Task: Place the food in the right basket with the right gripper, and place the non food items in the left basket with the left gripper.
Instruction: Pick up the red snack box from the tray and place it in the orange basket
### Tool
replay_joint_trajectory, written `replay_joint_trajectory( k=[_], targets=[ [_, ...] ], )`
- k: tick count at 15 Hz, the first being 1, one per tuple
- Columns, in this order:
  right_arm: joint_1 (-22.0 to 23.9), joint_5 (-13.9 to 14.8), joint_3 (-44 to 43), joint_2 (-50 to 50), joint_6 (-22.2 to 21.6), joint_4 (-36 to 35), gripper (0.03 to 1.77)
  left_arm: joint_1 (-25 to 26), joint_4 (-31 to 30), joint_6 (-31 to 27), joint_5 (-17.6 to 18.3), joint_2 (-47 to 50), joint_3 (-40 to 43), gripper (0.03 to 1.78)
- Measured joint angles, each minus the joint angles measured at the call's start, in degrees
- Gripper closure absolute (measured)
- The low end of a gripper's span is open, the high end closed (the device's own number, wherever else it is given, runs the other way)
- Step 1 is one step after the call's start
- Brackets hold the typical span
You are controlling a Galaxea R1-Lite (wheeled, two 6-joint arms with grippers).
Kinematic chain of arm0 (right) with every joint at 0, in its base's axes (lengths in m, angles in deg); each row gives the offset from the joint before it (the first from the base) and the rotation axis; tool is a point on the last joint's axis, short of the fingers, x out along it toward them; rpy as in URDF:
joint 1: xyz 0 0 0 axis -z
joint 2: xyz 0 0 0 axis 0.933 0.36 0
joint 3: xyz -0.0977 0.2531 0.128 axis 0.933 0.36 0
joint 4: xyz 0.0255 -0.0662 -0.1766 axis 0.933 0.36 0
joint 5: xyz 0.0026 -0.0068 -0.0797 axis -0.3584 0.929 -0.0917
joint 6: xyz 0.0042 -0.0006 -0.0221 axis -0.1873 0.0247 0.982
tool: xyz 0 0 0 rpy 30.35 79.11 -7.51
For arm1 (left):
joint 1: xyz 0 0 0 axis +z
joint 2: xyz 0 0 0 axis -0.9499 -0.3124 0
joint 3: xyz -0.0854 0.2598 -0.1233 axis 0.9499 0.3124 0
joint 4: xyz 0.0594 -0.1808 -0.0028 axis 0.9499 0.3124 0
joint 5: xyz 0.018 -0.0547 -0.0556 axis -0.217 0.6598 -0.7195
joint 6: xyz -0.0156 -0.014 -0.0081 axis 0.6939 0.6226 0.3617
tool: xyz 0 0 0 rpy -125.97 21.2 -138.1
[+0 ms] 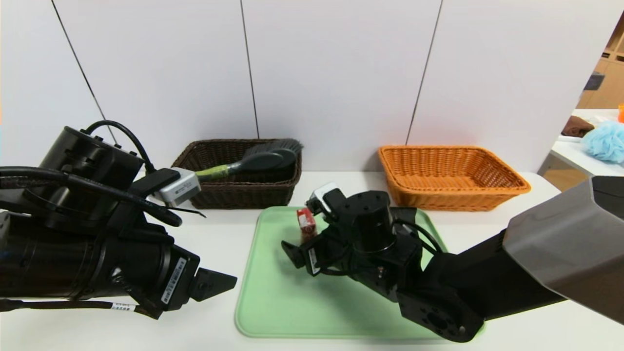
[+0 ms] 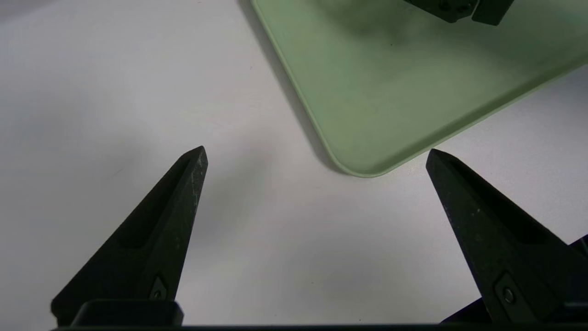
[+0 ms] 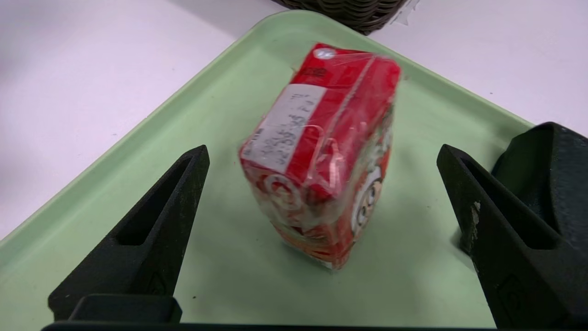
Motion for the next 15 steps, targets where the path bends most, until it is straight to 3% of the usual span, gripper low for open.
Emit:
replay_joint_trajectory(
  k=[13,15],
  targets=[
    [0.39,-0.05,-0.56,1.22,0.15,-0.09,0.09,0.02,0.0,0.02,-0.02,-0.52,0.0,0.12],
    [0.32,-0.02,-0.63,1.22,0.15,-0.07,0.38,0.02,-0.01,0.02,-0.02,-0.52,0.0,0.12]
  ],
)
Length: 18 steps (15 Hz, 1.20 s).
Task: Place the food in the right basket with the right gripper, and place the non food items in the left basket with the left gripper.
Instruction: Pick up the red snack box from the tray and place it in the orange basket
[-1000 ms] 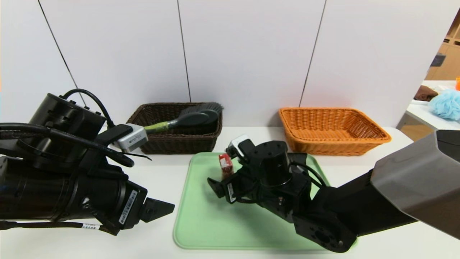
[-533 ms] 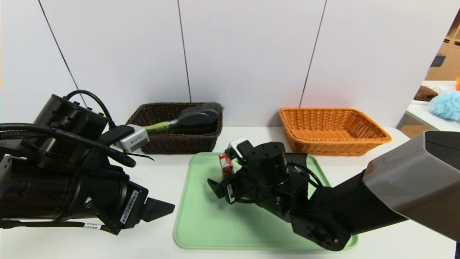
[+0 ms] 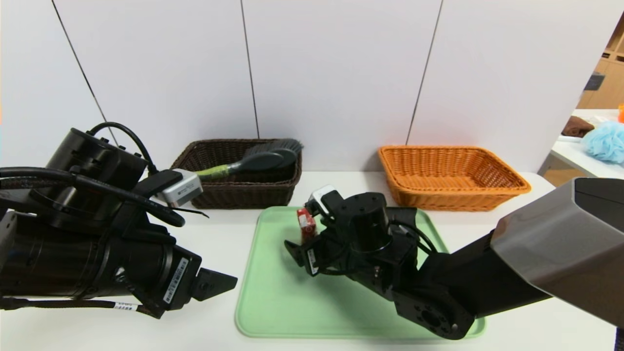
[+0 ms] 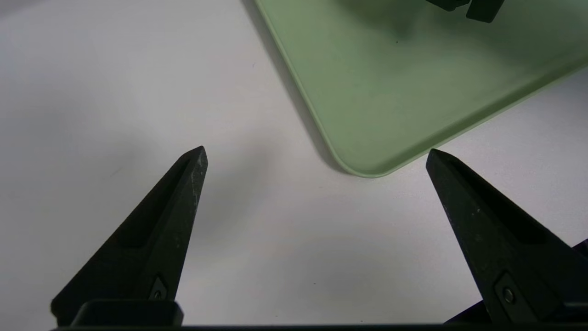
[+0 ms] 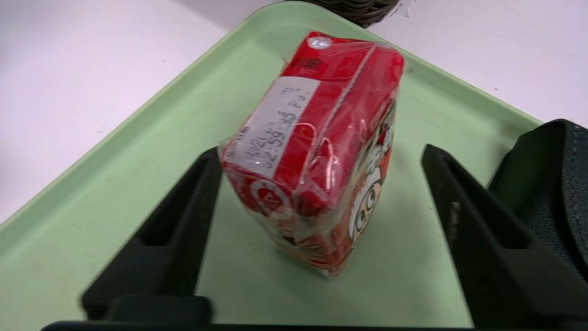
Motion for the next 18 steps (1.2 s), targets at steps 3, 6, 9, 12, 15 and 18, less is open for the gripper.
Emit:
replay_joint_trajectory(
  k=[3,6,9,12,15,18],
  targets=[
    [-0.01,0.05,-0.04,0.0,-0.06,-0.01,0.81,0.0,0.01,-0.02,0.0,-0.01,0.0,0.12],
    [0.0,0.02,-0.04,0.0,-0.06,-0.01,1.2,0.0,0.0,0.0,0.0,-0.01,0.0,0.12],
    [0.0,0.02,-0.09,0.0,-0.09,-0.09,1.45,0.02,0.0,-0.02,0.02,-0.01,0.0,0.12],
    [-0.06,0.02,-0.37,-0.04,-0.09,-0.37,1.45,0.0,0.01,0.0,0.02,-0.01,0.0,0.12],
    [0.88,0.3,-1.41,-0.91,-0.2,-0.55,1.45,0.0,0.0,-0.16,0.11,0.13,0.0,0.12],
    [3.49,2.04,-3.01,-3.19,-0.01,-0.04,1.45,0.02,0.01,-0.27,0.11,0.43,-0.06,0.12]
  ],
)
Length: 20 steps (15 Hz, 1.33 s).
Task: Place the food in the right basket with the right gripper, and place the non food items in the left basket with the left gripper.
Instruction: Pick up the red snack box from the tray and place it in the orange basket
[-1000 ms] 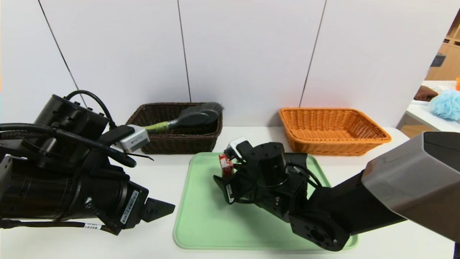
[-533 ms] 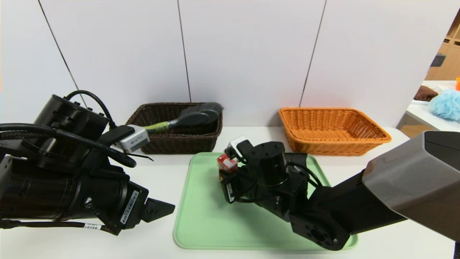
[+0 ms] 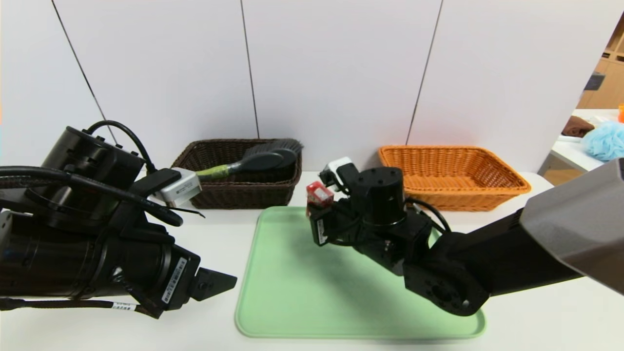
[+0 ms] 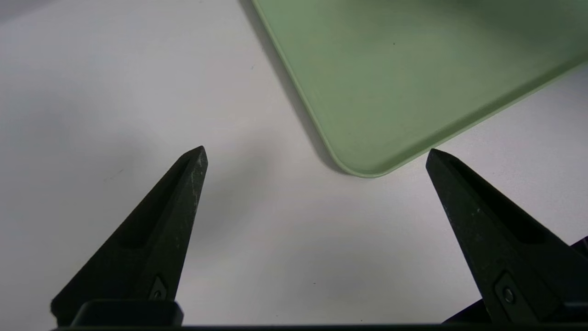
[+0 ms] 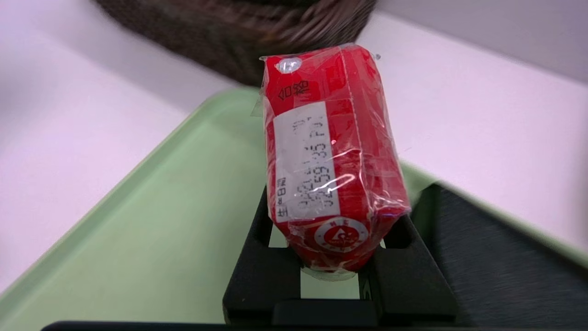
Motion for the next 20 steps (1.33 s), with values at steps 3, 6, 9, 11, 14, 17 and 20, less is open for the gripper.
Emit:
replay_joint_trajectory(
  k=[3,6,9,11,14,17,20],
  targets=[
    [4.78,0.13,-1.84,-2.79,0.44,2.82,1.45,-0.02,0.0,0.0,0.06,0.12,-0.02,0.12],
    [11.23,0.13,-4.13,-5.19,1.02,6.29,1.45,-0.02,-0.09,0.0,0.09,0.2,-0.02,0.12],
    [18.64,-0.3,-6.21,-6.95,1.66,9.48,1.45,0.0,-0.37,-0.02,0.05,0.23,-0.02,0.12],
    [23.47,-0.44,-6.73,-7.58,2.19,10.01,1.45,-0.02,-1.57,0.02,0.22,0.23,0.02,0.12],
    [29.87,-0.91,-6.91,-7.8,2.43,11.17,1.45,0.0,-1.61,0.0,0.27,0.26,0.11,0.12],
    [34.68,-3.47,-6.8,-7.29,2.43,11.74,1.45,0.0,-1.63,0.02,0.24,0.34,0.39,0.12],
    [37.61,-3.97,-6.52,-5.11,2.45,11.36,1.45,-0.02,-1.68,0.02,0.27,0.56,0.78,0.12]
  ],
)
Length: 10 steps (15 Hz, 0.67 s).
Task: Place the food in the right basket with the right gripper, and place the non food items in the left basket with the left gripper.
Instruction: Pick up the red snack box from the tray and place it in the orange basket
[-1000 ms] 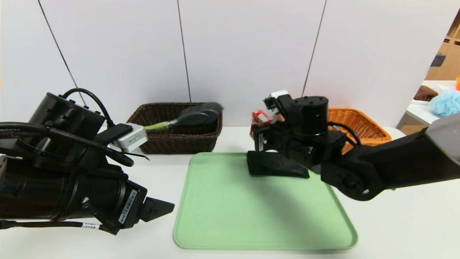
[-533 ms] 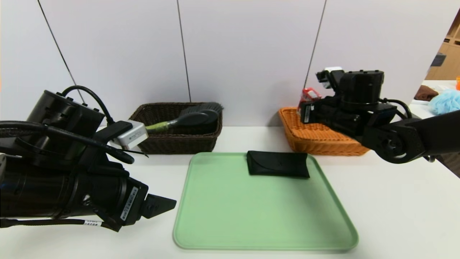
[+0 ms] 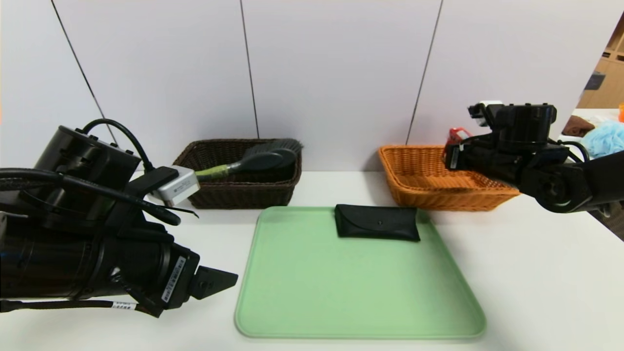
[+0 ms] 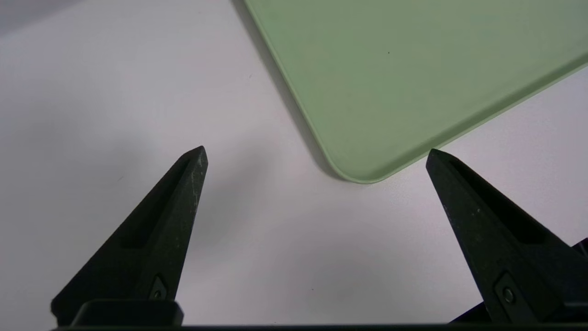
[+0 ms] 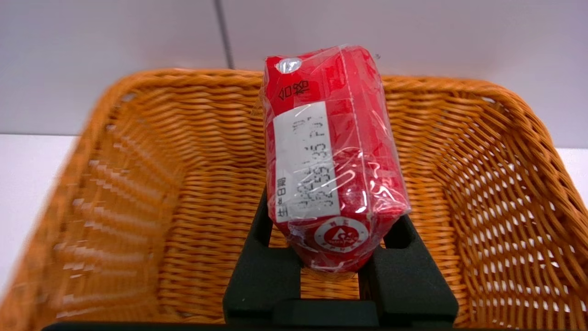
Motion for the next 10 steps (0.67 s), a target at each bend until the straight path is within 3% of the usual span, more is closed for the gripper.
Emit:
replay_joint_trajectory(
  k=[10],
  targets=[
    [1.43,-1.54,-5.05,7.41,-0.17,0.63,1.45,0.02,0.07,-0.05,-0.1,0.07,0.11,0.12]
  ],
)
